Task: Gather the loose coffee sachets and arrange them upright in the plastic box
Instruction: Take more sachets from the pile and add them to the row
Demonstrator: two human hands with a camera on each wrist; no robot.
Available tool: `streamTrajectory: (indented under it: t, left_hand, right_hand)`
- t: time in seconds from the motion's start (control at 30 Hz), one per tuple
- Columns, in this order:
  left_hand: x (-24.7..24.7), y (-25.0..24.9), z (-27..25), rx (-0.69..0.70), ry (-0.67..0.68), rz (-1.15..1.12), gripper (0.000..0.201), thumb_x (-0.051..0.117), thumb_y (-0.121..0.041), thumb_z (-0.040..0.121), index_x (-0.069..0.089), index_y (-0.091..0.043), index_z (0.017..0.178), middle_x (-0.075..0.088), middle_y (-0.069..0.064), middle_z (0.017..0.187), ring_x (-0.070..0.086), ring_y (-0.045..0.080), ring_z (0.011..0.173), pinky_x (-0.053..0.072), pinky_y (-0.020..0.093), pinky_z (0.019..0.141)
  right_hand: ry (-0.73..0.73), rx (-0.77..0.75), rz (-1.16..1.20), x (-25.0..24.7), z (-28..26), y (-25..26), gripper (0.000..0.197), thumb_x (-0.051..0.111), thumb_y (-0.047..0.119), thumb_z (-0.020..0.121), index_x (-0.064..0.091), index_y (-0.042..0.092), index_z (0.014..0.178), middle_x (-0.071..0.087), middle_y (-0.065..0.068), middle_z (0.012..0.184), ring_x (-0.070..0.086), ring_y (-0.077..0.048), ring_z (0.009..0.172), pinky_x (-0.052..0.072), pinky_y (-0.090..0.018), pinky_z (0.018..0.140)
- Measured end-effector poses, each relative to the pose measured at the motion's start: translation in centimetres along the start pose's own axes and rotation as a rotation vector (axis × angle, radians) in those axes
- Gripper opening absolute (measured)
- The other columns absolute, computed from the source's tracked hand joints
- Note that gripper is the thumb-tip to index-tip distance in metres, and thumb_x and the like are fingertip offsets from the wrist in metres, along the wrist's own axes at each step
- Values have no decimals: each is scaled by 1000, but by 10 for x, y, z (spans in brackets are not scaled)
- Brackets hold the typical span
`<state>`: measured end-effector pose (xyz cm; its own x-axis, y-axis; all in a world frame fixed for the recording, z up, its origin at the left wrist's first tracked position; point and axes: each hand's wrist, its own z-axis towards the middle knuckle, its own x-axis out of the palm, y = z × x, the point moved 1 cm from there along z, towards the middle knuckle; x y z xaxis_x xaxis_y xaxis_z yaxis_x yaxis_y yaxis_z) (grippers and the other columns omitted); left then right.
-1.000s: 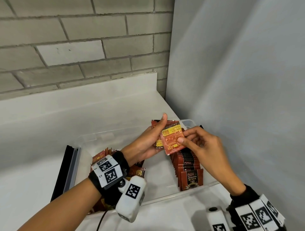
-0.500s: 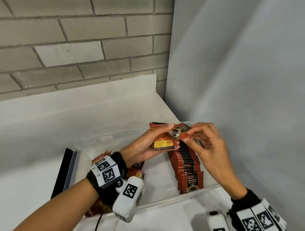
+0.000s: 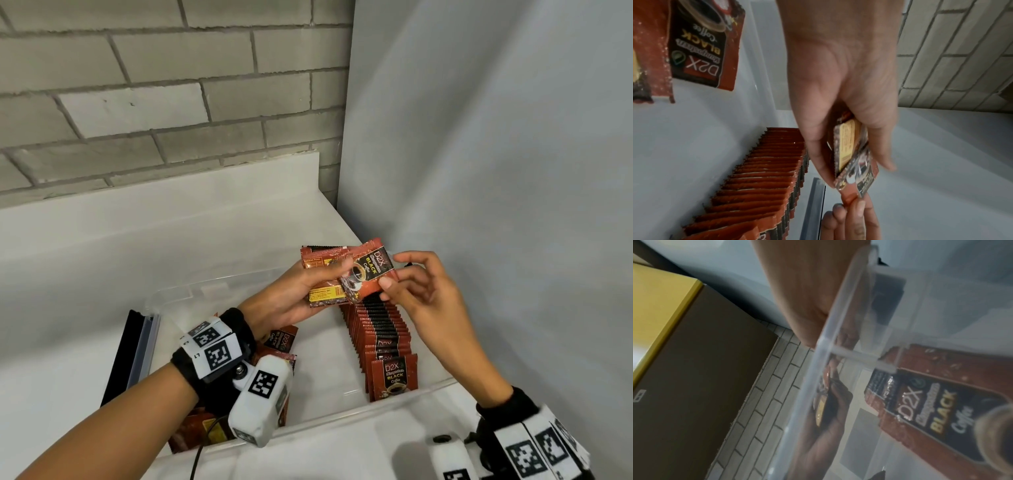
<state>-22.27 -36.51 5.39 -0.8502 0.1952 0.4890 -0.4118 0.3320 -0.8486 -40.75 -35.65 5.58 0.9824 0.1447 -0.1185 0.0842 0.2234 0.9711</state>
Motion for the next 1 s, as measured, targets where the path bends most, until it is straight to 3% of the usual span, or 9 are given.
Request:
streamTrajectory:
  t: [0.13, 0.2, 0.27, 0.33, 0.47, 0.63, 0.77, 0.9, 1.0]
  left_hand:
    - [-7, -6, 4, -26, -123, -7, 50, 57, -39, 81, 60, -7, 120, 66, 16, 120, 63, 26, 106, 49, 39, 96]
    - [-11, -8, 6, -41, -176, -26, 49, 60, -41, 78, 61, -9, 116, 68, 14, 112, 64, 25, 102, 51, 37, 93]
    - [-13, -8, 7, -59, -186, -40, 49, 62, -40, 76, 60, -10, 114, 70, 9, 94, 67, 20, 87, 58, 33, 78]
    - [-15, -6, 7, -76, -195, -47, 54, 63, -40, 76, 58, -8, 118, 70, 6, 80, 68, 16, 73, 57, 28, 65]
    - [-17, -6, 6, -84, -201, -58, 64, 64, -39, 77, 53, -2, 128, 69, 13, 79, 68, 22, 68, 58, 31, 64]
    - [-16, -3, 8, -91, -197, -32, 69, 66, -39, 76, 51, -1, 132, 69, 13, 81, 68, 23, 71, 59, 33, 69]
    - [-17, -4, 8, -95, -179, -35, 54, 59, -35, 89, 52, -3, 132, 68, 13, 78, 68, 22, 68, 60, 34, 70]
    - [-17, -3, 9, -104, -175, -11, 38, 54, -35, 94, 60, -9, 122, 69, 11, 80, 68, 20, 72, 56, 35, 79]
    - [-17, -4, 10, -106, -160, -4, 32, 54, -36, 94, 63, -10, 112, 68, 11, 81, 68, 20, 72, 56, 35, 81]
  right_hand:
    - [-16, 30, 79, -6, 1, -2, 23, 69, 6, 80, 59, 8, 100, 70, 4, 75, 64, -9, 68, 52, -16, 73]
    - [-1, 57, 94, -8, 0, -1, 22, 70, 9, 77, 61, 8, 97, 71, 3, 76, 65, -9, 72, 52, -15, 73]
    - [47, 79, 61, -13, -3, 1, 23, 70, 14, 74, 63, 10, 96, 71, 2, 78, 66, -8, 76, 52, -15, 74]
    - [159, 67, -50, -19, -7, 5, 22, 70, 19, 74, 66, 15, 95, 72, 2, 84, 67, -9, 82, 52, -17, 77]
    - [373, 0, -369, -34, -16, 13, 15, 71, 20, 79, 68, 24, 93, 70, 11, 85, 64, -5, 77, 46, -11, 64]
    - [529, -109, -693, -43, -23, 13, 18, 73, 21, 82, 67, 35, 90, 61, 13, 89, 60, 0, 90, 45, -10, 78]
    - [652, -364, -887, -36, -22, 3, 25, 83, 11, 70, 64, 22, 81, 53, 18, 82, 40, 4, 87, 36, -3, 76]
    - [693, -313, -1053, -32, -23, -2, 18, 80, 15, 74, 63, 17, 83, 55, 9, 95, 29, -4, 88, 36, -12, 72]
    - [732, -316, -1066, -33, -23, -1, 15, 76, 14, 77, 64, 15, 86, 49, 12, 96, 24, -3, 88, 32, -10, 72]
